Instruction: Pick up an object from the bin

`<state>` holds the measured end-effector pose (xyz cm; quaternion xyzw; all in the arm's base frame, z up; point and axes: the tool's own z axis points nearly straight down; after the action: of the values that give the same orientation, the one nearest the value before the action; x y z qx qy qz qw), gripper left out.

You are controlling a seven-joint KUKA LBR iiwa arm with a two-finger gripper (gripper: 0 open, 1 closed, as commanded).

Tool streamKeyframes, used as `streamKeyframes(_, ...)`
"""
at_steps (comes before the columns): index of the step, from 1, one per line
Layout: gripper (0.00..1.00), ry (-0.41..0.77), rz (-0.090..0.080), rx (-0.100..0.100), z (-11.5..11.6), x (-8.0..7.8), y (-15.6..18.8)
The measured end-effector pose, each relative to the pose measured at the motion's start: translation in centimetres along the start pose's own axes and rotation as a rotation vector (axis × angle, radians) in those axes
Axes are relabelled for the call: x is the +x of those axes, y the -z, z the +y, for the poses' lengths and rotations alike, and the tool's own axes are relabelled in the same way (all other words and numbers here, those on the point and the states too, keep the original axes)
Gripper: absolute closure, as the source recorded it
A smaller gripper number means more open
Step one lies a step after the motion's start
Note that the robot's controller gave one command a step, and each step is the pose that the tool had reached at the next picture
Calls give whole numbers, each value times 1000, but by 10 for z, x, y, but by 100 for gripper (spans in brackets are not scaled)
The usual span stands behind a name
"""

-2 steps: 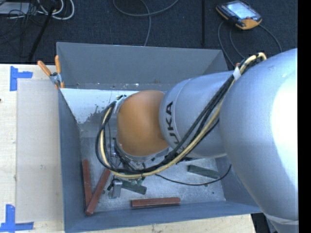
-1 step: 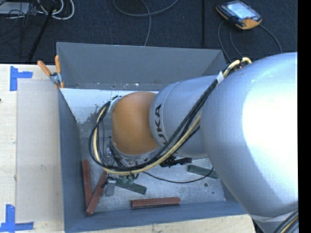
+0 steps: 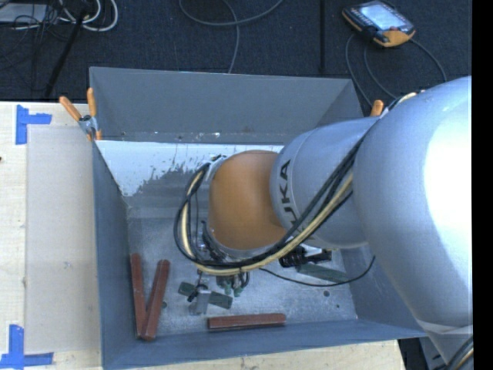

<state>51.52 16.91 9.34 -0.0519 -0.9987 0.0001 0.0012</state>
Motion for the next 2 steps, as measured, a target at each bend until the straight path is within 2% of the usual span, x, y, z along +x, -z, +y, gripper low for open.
streamKeyframes(1, 100, 160, -2, -1, -18, -38, -24)
streamKeyframes(2, 100, 159, -2, -1, -18, -38, -24)
